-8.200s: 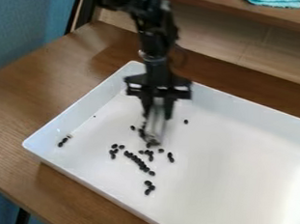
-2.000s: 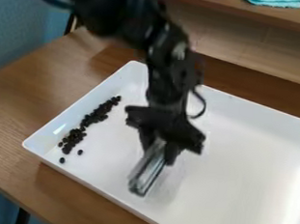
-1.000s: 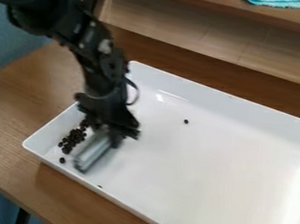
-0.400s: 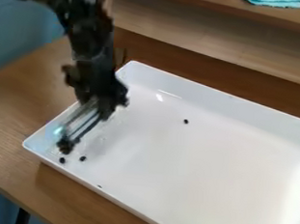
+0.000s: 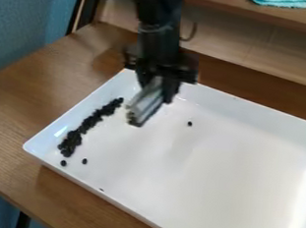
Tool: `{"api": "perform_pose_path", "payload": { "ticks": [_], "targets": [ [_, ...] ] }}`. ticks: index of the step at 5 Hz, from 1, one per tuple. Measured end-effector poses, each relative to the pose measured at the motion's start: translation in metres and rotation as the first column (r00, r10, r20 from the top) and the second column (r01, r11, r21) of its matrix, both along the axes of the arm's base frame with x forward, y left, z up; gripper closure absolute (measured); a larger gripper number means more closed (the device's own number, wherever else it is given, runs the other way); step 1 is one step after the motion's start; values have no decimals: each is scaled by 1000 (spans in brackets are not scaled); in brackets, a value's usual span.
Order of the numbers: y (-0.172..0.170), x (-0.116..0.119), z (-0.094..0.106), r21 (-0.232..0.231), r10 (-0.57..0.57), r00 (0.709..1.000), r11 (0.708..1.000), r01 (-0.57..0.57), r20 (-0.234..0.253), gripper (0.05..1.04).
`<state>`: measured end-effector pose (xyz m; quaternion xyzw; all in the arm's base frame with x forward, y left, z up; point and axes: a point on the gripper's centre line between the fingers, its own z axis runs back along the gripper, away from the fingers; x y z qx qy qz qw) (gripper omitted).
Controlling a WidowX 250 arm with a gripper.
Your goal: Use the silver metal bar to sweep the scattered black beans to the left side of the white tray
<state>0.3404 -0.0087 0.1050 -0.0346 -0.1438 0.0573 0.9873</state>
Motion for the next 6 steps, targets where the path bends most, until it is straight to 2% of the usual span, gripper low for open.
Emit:
{"api": "perform_pose_path", "payload": {
  "ticks": [1,2,3,4,5,6],
  "targets": [
    [-26,14,-16,9,9,1000,1000,-9,-30,678],
    [-42,27,-32,31,17,999,999,-16,-31,678],
    [-43,38,-50,48,61,997,997,-59,-43,678],
    [-40,43,-57,53,93,996,994,-92,-13,678],
    [-9,45,-58,47,162,987,986,-161,-17,678],
    [31,37,-65,58,254,966,966,-251,-43,678]
  ]
}}
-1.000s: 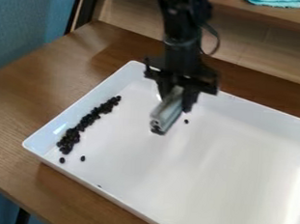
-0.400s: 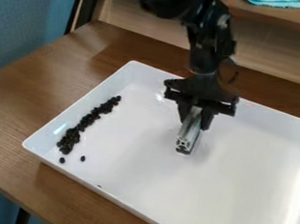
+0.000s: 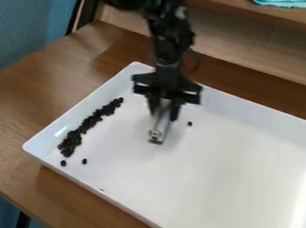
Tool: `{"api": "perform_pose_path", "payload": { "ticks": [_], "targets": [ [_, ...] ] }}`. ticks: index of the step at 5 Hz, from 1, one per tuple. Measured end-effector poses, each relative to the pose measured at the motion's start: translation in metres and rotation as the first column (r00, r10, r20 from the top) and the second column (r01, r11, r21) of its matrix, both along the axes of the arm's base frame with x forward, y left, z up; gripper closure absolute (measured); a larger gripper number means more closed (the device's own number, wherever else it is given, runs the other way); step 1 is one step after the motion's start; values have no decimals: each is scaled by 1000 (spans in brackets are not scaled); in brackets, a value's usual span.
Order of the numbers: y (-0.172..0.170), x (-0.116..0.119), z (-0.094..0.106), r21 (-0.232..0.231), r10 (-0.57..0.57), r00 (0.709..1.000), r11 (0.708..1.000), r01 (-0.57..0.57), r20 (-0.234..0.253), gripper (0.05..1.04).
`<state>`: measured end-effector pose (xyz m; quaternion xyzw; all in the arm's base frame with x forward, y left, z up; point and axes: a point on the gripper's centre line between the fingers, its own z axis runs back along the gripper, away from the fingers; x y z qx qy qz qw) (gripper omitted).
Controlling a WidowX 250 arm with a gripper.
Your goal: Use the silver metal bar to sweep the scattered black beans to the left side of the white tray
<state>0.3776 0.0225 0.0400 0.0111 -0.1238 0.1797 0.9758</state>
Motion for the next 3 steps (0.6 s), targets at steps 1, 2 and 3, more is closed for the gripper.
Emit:
{"api": "perform_pose_path", "payload": {
  "ticks": [1,2,3],
  "targets": [
    [32,-9,0,34,61,998,998,-62,29,678],
    [65,-16,4,57,128,991,990,-129,28,678],
    [75,-24,8,10,95,995,995,-95,-3,678]
  ]
}}
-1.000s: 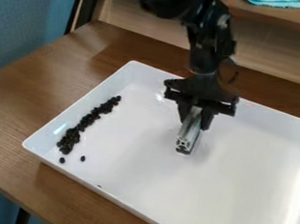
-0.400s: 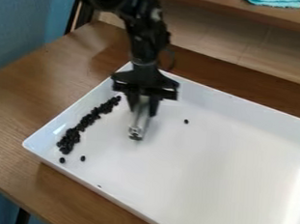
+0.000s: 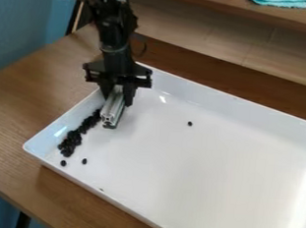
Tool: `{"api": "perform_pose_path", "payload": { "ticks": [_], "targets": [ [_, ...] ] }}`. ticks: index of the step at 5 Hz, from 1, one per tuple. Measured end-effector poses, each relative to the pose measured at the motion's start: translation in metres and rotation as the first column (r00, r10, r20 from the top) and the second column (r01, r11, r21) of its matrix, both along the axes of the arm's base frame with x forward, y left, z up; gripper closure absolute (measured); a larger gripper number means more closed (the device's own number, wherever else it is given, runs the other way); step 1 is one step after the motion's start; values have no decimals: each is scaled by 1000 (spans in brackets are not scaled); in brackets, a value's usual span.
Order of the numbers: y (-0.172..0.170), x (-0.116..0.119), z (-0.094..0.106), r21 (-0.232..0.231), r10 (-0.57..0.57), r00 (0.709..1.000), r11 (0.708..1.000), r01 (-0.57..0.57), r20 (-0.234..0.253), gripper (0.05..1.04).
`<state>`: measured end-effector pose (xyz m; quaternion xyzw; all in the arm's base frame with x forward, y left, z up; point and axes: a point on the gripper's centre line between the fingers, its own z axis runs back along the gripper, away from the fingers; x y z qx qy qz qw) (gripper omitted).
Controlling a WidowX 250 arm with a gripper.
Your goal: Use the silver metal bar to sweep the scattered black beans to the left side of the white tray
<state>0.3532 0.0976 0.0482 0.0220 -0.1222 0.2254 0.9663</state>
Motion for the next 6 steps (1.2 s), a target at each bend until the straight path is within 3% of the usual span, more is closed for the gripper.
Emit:
{"api": "perform_pose_path", "payload": {
  "ticks": [1,2,3,4,5,6],
  "targets": [
    [-25,-3,33,-82,-39,999,996,42,36,678],
    [-79,2,41,-110,-75,997,991,76,16,678],
    [-117,13,39,-83,-72,997,994,73,20,678],
    [-157,19,12,-65,-90,996,994,90,2,678],
    [-163,26,-8,-36,-72,997,997,73,7,678],
    [-157,28,-19,-6,-67,996,998,67,52,678]
  ]
}}
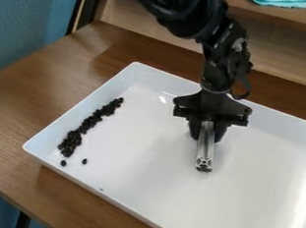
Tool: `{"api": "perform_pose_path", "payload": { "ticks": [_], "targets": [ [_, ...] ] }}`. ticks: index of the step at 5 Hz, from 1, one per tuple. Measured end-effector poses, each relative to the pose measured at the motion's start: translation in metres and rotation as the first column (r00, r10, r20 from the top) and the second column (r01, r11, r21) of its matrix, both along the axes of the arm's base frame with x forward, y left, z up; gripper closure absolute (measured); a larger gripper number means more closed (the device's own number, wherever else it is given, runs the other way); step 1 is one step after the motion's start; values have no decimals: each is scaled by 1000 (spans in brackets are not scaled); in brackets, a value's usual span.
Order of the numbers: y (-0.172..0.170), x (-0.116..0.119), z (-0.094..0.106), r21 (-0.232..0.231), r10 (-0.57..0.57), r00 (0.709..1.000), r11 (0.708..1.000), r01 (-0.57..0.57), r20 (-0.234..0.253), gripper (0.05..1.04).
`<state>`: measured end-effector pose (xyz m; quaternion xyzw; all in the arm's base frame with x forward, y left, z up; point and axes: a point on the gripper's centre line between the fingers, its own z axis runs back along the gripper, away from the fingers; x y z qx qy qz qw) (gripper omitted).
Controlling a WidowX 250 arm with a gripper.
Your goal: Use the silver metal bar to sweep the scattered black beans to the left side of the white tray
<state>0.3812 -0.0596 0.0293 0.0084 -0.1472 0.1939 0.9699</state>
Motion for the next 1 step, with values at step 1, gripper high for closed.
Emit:
{"api": "perform_pose_path", "payload": {
  "ticks": [1],
  "targets": [
    [17,-6,-1,1,12,999,1000,-12,37,678]
  ]
}}
